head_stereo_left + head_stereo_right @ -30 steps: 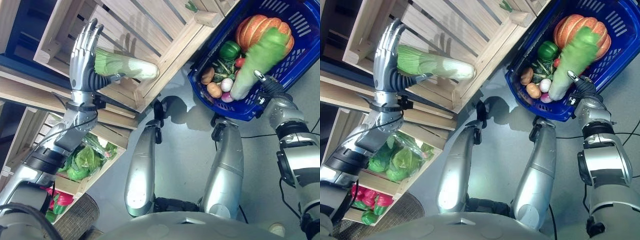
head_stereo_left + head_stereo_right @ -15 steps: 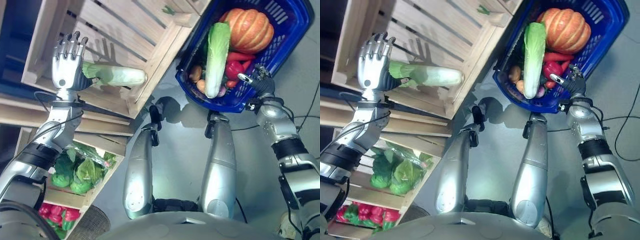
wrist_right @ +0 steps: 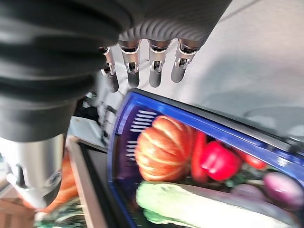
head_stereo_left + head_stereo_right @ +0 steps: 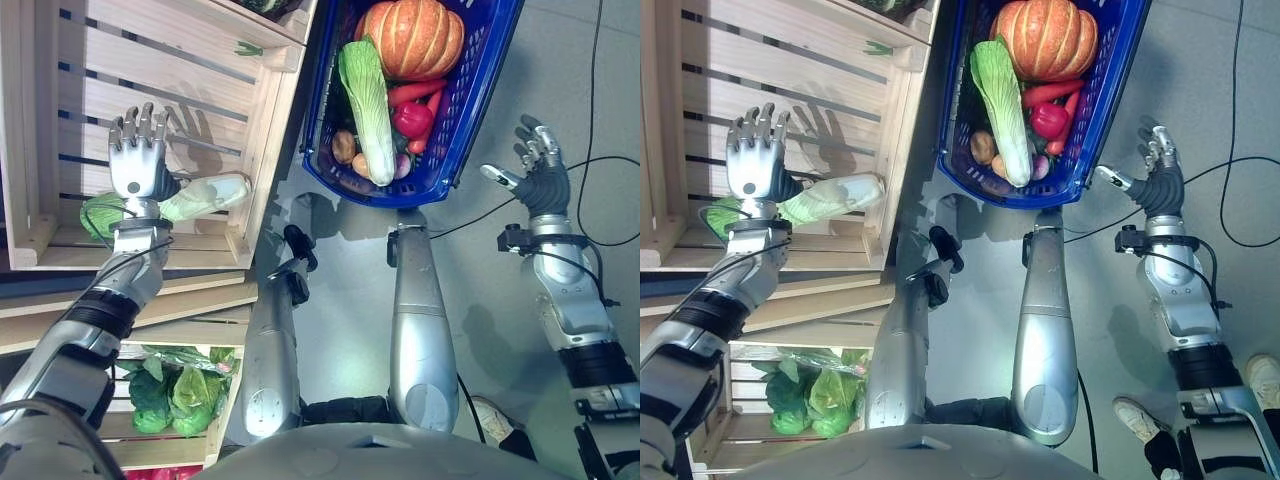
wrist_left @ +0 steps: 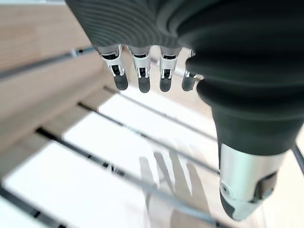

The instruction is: Pick up fruits and vegetables into the basket

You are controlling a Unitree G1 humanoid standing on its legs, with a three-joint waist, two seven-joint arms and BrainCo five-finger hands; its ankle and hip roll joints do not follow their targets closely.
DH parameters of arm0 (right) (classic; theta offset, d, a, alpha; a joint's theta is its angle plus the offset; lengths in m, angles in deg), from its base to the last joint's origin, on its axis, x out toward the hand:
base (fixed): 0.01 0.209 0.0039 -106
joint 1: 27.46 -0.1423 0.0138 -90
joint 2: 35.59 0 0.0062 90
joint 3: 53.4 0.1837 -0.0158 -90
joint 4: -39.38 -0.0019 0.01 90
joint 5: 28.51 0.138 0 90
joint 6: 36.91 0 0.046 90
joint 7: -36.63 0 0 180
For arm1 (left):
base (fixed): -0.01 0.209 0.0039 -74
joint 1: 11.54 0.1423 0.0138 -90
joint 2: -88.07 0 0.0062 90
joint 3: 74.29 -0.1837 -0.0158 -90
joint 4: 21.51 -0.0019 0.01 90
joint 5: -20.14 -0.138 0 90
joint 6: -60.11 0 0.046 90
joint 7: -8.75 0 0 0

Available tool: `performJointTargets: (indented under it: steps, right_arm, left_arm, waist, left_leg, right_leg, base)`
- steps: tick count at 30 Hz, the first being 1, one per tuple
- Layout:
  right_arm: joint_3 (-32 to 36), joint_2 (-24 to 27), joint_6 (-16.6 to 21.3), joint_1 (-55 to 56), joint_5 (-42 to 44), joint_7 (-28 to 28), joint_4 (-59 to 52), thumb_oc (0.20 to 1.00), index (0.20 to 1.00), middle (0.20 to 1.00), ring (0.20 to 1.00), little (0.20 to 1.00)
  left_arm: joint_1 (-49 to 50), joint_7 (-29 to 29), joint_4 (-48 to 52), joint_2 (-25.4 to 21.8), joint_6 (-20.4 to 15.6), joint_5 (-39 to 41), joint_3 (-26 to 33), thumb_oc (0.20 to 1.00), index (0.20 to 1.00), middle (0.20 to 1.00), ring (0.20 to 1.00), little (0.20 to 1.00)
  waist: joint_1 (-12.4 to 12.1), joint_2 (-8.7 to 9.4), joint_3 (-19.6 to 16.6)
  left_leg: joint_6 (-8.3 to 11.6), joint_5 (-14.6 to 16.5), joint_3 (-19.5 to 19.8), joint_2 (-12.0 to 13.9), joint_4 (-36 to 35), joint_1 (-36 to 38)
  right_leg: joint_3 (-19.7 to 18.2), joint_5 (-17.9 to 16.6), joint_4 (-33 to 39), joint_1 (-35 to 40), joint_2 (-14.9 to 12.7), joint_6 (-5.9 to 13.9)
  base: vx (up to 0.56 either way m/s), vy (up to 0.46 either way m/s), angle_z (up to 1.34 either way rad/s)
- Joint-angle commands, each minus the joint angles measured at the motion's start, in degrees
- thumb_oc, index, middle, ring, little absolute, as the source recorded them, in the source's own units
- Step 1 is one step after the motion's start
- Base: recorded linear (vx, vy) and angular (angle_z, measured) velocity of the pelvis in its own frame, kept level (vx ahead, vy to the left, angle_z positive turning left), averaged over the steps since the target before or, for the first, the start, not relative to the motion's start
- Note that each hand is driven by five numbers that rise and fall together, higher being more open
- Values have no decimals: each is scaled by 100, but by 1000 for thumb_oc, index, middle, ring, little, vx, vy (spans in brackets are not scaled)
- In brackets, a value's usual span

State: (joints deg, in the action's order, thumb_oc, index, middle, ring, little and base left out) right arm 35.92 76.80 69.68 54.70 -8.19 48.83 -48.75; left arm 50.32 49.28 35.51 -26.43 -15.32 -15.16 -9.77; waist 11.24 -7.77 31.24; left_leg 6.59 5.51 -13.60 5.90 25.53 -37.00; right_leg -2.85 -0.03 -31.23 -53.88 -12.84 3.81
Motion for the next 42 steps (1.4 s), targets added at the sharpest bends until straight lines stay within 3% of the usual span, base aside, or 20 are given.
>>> performJointTargets:
  steps: [1, 8, 12, 17, 22, 29, 38, 39, 40, 41, 42]
  right_arm:
    - [342, 134, 620, 315, -233, -41, -535, 1000, 1000, 1000, 1000, 1000]
    - [483, 118, 819, 444, -312, 4, -783, 1000, 1000, 1000, 1000, 1000]
    - [479, 62, 793, 379, -280, 33, -799, 1000, 1000, 1000, 1000, 1000]
    - [481, 81, 799, 317, -308, 111, -839, 1000, 1000, 1000, 1000, 1000]
    - [432, 213, 788, 123, -318, 128, -800, 1000, 1000, 1000, 1000, 1000]
    - [239, 338, 908, -135, -237, 196, -637, 1000, 1000, 1000, 1000, 1000]
    - [87, 544, 1110, -417, -368, 378, -546, 1000, 1000, 1000, 1000, 1000]
    - [67, 574, 1173, -450, -315, 375, -512, 1000, 1000, 1000, 1000, 1000]
    - [69, 576, 1184, -452, -303, 364, -505, 1000, 1000, 1000, 1000, 1000]
    - [60, 577, 1207, -464, -264, 335, -503, 1000, 1000, 1000, 1000, 1000]
    - [42, 541, 1244, -487, -254, 318, -484, 1000, 1000, 1000, 1000, 1000]
  left_arm:
    - [266, 33, -497, -62, -76, 663, 153, 1000, 1000, 1000, 1000, 1000]
    - [239, -23, -1294, 284, -228, 1053, 221, 1000, 1000, 1000, 1000, 1000]
    - [222, -350, -1780, 458, -270, 1541, 203, 1000, 1000, 1000, 1000, 1000]
    - [195, -292, -2228, 558, -201, 1652, 217, 1000, 1000, 1000, 1000, 1000]
    - [-8, -203, -2523, 407, 313, 1224, -35, 1000, 1000, 1000, 1000, 1000]
    - [-360, -96, -2929, 304, 685, 1038, -369, 1000, 1000, 1000, 1000, 1000]
    - [-614, -136, -3150, 114, 2025, -510, -883, 1000, 1000, 1000, 1000, 1000]
    - [-636, -261, -3153, 84, 2299, -611, -992, 840, 840, 840, 840, 840]
    - [-640, -288, -3152, 83, 2334, -627, -1001, 743, 743, 743, 743, 743]
    - [-654, -399, -3184, 78, 2458, -666, -1054, 379, 379, 379, 379, 379]
    - [-682, -575, -3224, 94, 2607, -667, -1139, 200, 200, 200, 200, 200]
  waist:
    - [314, -64, -145]
    - [375, 56, -145]
    - [362, 106, -145]
    - [334, 167, -145]
    - [314, 197, -145]
    - [298, 231, -145]
    - [279, 276, -145]
    - [276, 274, -145]
    - [274, 274, -145]
    - [282, 282, -145]
    - [285, 291, -145]
  left_leg:
    - [-41, -128, 46, -49, -55, -532]
    - [-43, -108, -11, -10, -19, -597]
    - [-46, -93, 2, 2, 30, -661]
    - [-73, -76, 42, -6, 54, -709]
    - [-84, -64, 61, -3, 117, -831]
    - [-113, -9, 109, 20, 281, -1125]
    - [-167, 124, 173, 52, 547, -1554]
    - [-175, 150, 190, 56, 598, -1619]
    - [-177, 156, 192, 58, 609, -1628]
    - [-185, 183, 198, 66, 648, -1653]
    - [-196, 213, 216, 68, 694, -1689]
  right_leg:
    - [133, 805, -282, 118, 152, 271]
    - [152, 756, -189, 97, 182, 288]
    - [178, 725, -153, 79, 179, 290]
    - [228, 715, -124, 77, 190, 278]
    - [258, 690, -129, -21, 175, 265]
    - [236, 644, -181, -290, 170, 245]
    - [194, 580, -247, -662, 194, 233]
    - [190, 577, -275, -721, 192, 230]
    - [189, 579, -282, -729, 193, 229]
    - [182, 588, -307, -751, 199, 225]
    - [173, 594, -327, -774, 204, 218]
  base:
    - [-7, 60, -9]
    - [-12, 32, -5]
    - [0, 0, 0]
    - [-14, 10, 5]
    - [-13, 25, 1]
    - [-8, 17, 3]
    - [-3, 10, 1]
    - [-3, 8, -5]
    - [-5, 7, -4]
    - [0, 0, 0]
    - [0, 0, 0]
